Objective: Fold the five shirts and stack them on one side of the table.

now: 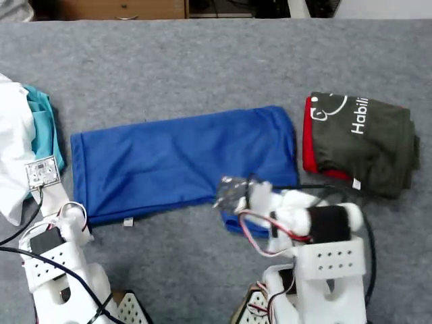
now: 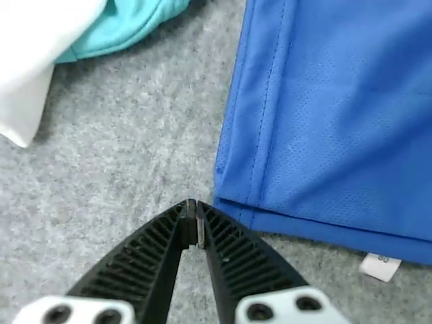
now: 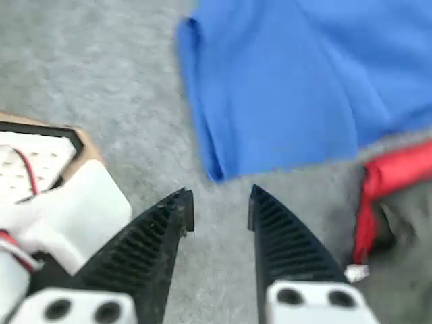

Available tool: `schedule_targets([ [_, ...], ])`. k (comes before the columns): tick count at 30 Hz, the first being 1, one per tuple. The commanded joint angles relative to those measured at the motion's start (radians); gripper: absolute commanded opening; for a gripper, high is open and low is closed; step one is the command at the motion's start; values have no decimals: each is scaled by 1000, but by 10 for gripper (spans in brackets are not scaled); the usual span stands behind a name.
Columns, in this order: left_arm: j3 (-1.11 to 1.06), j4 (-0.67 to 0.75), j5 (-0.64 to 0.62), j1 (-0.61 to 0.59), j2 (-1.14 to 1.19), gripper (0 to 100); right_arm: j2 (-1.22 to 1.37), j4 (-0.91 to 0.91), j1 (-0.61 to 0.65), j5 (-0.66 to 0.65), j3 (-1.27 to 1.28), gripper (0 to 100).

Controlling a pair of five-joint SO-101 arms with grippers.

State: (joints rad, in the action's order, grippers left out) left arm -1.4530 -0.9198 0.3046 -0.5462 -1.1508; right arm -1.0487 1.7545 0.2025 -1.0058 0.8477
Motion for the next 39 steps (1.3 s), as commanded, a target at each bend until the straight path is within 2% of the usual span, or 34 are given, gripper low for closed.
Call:
schedule_targets([
  [1,6,14,-5,-12,-10,19,27,-17,154,34,8,165],
  [5,6,15,-6,-12,-10,19,185,-97,234,38,27,166],
  [11,-3,48,-31,-25,-10,19,437,-281,245,20,48,168],
  [14,0,49,-31,-41,-10,19,453,-316,245,-3,56,171],
  [19,0,51,-31,-41,-10,19,452,-318,243,-5,88,241],
  [24,0,52,-31,-40,-10,19,450,-328,237,-34,197,242],
  [28,-2,52,-31,-38,-10,19,458,-454,205,-32,272,245],
  [39,-5,52,-29,-29,-8,19,460,-559,140,-37,291,246],
])
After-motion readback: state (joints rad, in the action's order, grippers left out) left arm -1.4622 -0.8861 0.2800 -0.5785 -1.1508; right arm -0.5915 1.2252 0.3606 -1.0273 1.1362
